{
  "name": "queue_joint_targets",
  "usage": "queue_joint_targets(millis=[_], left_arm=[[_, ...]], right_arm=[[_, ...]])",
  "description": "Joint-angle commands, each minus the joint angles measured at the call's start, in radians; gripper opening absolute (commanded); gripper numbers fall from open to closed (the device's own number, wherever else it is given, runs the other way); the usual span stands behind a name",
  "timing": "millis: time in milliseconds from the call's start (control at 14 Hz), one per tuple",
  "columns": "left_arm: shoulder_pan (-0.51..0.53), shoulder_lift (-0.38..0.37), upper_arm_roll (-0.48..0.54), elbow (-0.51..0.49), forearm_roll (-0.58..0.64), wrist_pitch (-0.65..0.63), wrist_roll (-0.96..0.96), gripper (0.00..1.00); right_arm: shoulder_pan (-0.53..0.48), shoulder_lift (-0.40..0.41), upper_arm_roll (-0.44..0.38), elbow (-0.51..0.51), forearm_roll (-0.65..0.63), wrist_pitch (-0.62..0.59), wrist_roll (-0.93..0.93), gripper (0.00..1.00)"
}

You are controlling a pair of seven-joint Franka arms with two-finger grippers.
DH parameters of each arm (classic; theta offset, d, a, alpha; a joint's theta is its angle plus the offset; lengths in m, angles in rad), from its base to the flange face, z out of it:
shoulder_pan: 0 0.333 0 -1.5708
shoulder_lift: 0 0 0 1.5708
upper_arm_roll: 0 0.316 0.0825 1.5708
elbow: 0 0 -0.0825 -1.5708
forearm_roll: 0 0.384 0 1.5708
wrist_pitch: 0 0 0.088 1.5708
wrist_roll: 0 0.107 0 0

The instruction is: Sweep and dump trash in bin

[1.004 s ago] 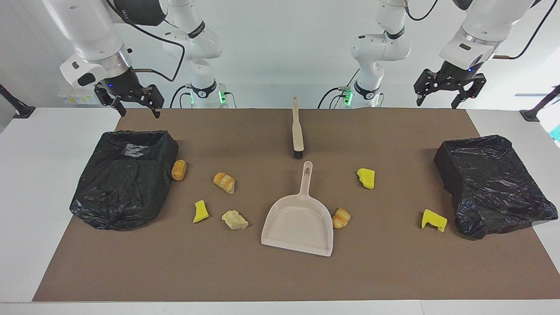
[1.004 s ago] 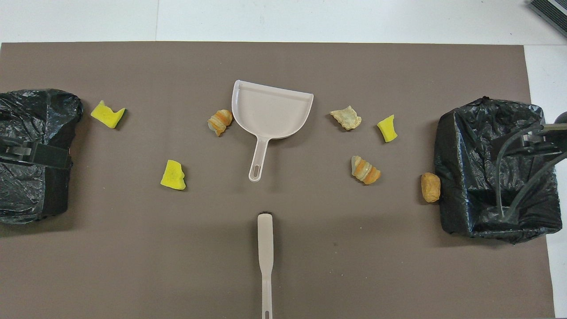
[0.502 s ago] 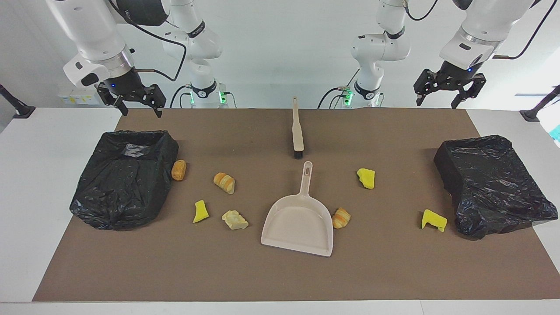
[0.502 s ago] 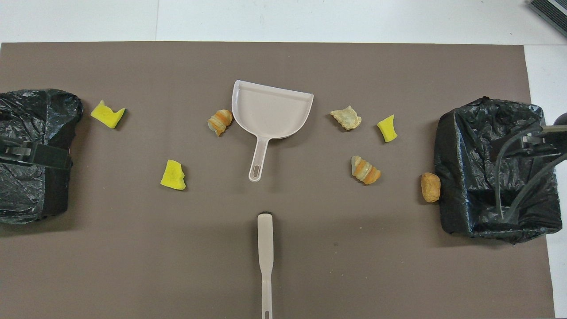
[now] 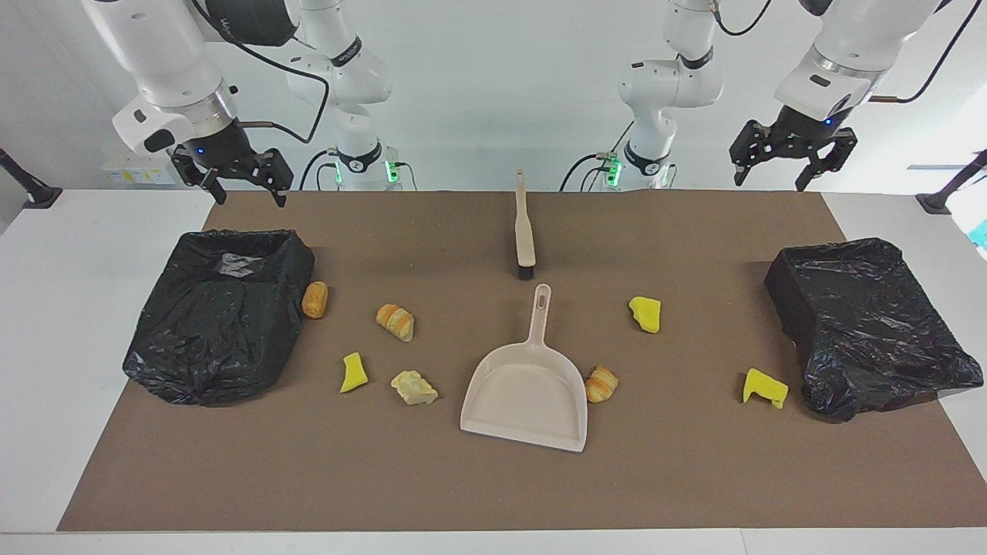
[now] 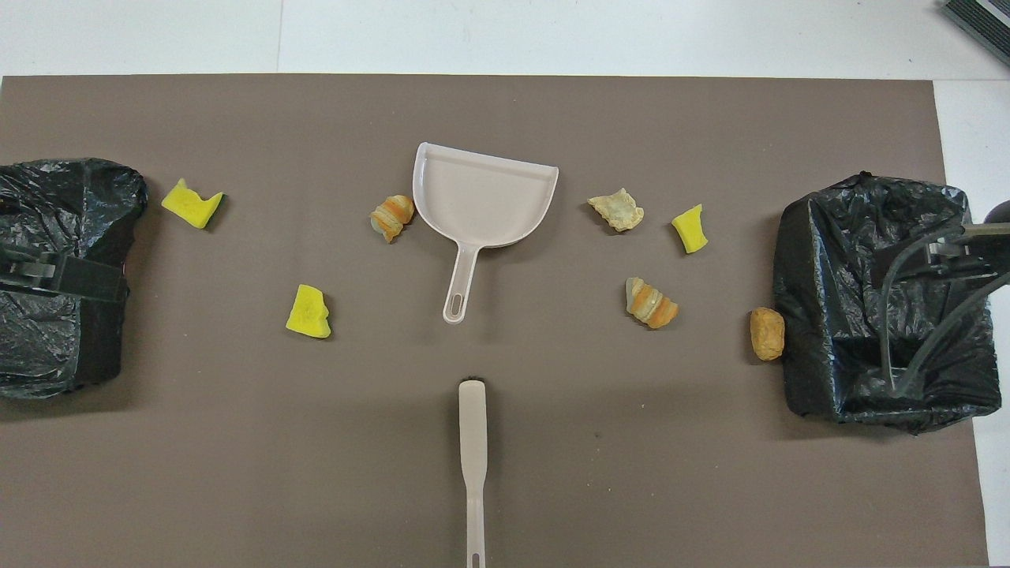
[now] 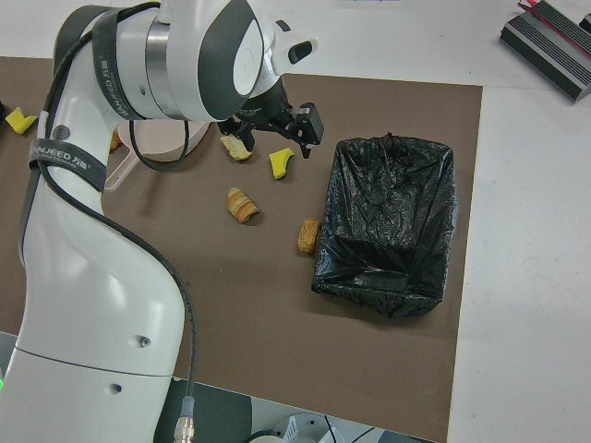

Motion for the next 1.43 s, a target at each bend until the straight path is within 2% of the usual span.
queue_joint_targets(millis=[0,287,717,1362], left_arm=[[-0.01,-0.032,-0.006,-0.032,0.002,-0.01,-0.008,1.0],[-0.023,-0.064,-0.017,-0.09,0.001,-0.006,-0.002,1.0],[-0.125,-0.107,-0.019,-0.197,-0.006,0.017,-0.042,1.0],[-0.334,-0.126,-0.019,-0.383,-0.018,0.191,-0.222,1.0]], right_arm=[[-0.004,-0.029,0.005,-0.039,0.015,0.029,0.01,1.0],[-0.004,-0.029,0.007,-0.039,0.015,0.029,0.011,1.0],[-0.004,-0.031,0.008,-0.042,0.015,0.029,0.011,1.0],[0.001,-0.037,0.01,-0.051,0.013,0.029,0.011,1.0]])
